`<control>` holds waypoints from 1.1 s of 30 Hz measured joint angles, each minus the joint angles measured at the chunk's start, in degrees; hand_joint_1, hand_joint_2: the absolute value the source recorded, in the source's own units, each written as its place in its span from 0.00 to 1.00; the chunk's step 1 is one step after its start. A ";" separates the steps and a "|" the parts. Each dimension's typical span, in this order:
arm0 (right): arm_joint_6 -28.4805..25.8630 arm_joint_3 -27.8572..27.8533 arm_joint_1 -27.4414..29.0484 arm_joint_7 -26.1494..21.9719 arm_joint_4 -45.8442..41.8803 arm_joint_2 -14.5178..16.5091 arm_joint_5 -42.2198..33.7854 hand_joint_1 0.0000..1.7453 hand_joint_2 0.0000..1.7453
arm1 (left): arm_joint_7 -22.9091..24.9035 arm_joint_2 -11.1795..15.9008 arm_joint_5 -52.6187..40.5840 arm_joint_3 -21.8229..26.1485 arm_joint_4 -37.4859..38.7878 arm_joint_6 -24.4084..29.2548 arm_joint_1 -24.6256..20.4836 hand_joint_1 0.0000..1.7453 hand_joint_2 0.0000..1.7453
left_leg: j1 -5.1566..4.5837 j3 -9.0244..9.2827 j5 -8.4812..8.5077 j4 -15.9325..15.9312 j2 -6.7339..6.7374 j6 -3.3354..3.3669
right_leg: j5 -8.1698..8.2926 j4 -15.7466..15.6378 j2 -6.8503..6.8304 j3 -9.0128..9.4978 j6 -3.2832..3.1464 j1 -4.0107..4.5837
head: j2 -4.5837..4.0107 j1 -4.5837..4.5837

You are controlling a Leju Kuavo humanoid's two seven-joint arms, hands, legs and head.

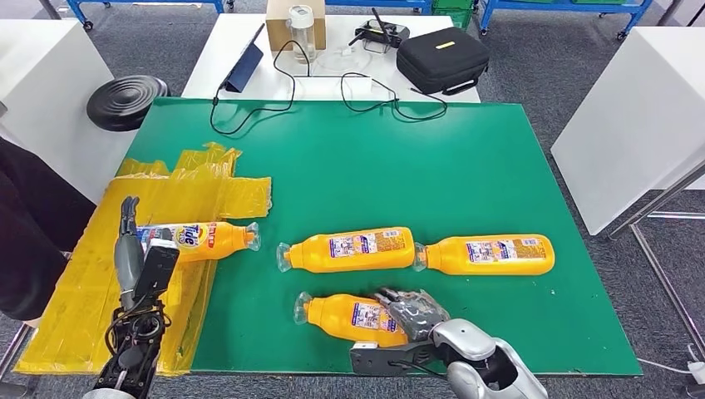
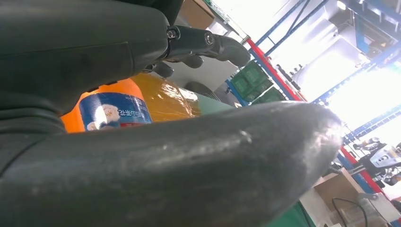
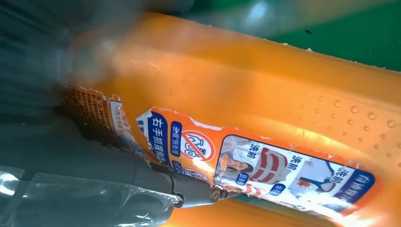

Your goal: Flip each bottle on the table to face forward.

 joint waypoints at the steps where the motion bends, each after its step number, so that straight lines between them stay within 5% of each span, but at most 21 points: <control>1: 0.09 -0.04 0.09 0.00 -0.19 -0.09 0.00 1.00 1.00 | -0.01 0.03 0.02 0.00 0.00 0.00 0.00 0.00 0.00 | 0.00 0.01 0.00 0.00 0.00 0.00 | 0.00 0.00 0.00 0.01 0.00 0.00 | 0.00 -0.01; 11: -0.35 -0.98 0.38 -0.66 -0.70 -0.16 -1.16 1.00 1.00 | -0.01 0.09 2.02 0.01 0.00 -1.57 0.11 0.00 0.00 | 0.00 -0.05 0.03 0.00 -0.02 0.00 | 0.05 0.02 0.00 0.46 0.01 0.00 | 0.00 0.00; 15: -3.55 -3.34 0.41 -1.51 -0.69 1.15 -6.97 1.00 1.00 | 0.32 0.05 12.69 0.28 -0.02 -14.22 0.21 0.00 1.00 | 0.01 -0.07 0.04 0.00 0.04 0.00 | 0.07 0.02 0.01 0.49 0.01 0.01 | 0.00 0.00; 18: -5.81 -7.02 0.52 -4.58 -0.72 2.31 -15.69 1.00 1.00 | 1.37 0.03 27.67 0.88 0.02 -33.21 0.24 0.00 1.00 | 0.00 -0.14 0.06 0.00 0.05 0.00 | 0.09 0.02 0.01 0.45 0.00 0.00 | 0.00 0.01; 20: -6.15 -9.03 0.78 -6.24 -0.84 2.79 -19.98 1.00 1.00 | 1.87 0.03 33.39 1.08 0.07 -40.26 0.36 0.00 1.00 | 0.00 -0.25 0.10 0.00 0.04 -0.02 | 0.15 0.03 0.01 0.37 0.01 0.00 | 0.00 -0.01; 30: -6.16 -11.12 0.91 -7.00 -1.17 3.39 -22.28 1.00 1.00 | 2.42 -0.10 35.67 1.22 0.26 -42.96 0.67 0.00 1.00 | 0.01 -0.35 0.16 0.00 0.05 -0.06 | 0.23 0.04 0.01 0.23 -0.04 0.01 | 0.00 0.00; 33: -8.09 -15.43 1.51 -11.65 -3.45 4.53 -29.83 1.00 1.00 | 4.40 -0.57 44.05 0.43 -0.98 -49.38 2.66 0.00 1.00 | 0.01 -0.52 0.19 0.00 0.04 -0.07 | 0.25 0.06 0.01 0.07 -0.07 0.01 | 0.00 0.01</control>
